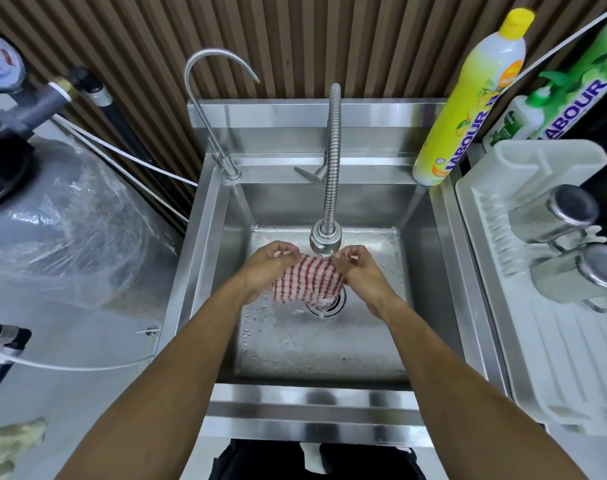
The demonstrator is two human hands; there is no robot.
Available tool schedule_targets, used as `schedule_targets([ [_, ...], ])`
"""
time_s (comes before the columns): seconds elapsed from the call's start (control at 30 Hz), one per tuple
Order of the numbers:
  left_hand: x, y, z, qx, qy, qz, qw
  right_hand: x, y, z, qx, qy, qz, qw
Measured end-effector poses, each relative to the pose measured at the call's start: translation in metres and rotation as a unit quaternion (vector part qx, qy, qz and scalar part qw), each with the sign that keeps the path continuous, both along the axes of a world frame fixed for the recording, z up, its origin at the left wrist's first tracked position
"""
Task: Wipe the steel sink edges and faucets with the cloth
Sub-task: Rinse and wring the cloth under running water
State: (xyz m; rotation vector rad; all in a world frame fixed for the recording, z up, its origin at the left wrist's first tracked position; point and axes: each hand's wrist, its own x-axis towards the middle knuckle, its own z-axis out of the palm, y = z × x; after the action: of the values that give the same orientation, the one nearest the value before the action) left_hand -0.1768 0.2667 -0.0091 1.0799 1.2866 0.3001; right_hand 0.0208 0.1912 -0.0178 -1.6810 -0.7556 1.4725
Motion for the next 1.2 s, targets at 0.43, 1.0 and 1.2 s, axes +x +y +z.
schedule_targets([
  [0.43, 0.013, 0.005, 0.015, 0.029, 0.179, -0.236, 0.955, 0.001, 0.006, 0.004, 0.005, -0.212, 0.251, 0.945],
  [1.0, 0.059, 0.002, 0.005, -0.13, -0.182, 0.05, 0.973, 0.0, 0.019, 0.015, 0.0, 0.101, -0.106, 0.989],
  [1.2, 0.083, -0.011, 0.006, -0.21, -0.291, 0.236, 0.903, -0.006, 0.0, -0.002, -0.033, 0.128, -0.052, 0.99],
])
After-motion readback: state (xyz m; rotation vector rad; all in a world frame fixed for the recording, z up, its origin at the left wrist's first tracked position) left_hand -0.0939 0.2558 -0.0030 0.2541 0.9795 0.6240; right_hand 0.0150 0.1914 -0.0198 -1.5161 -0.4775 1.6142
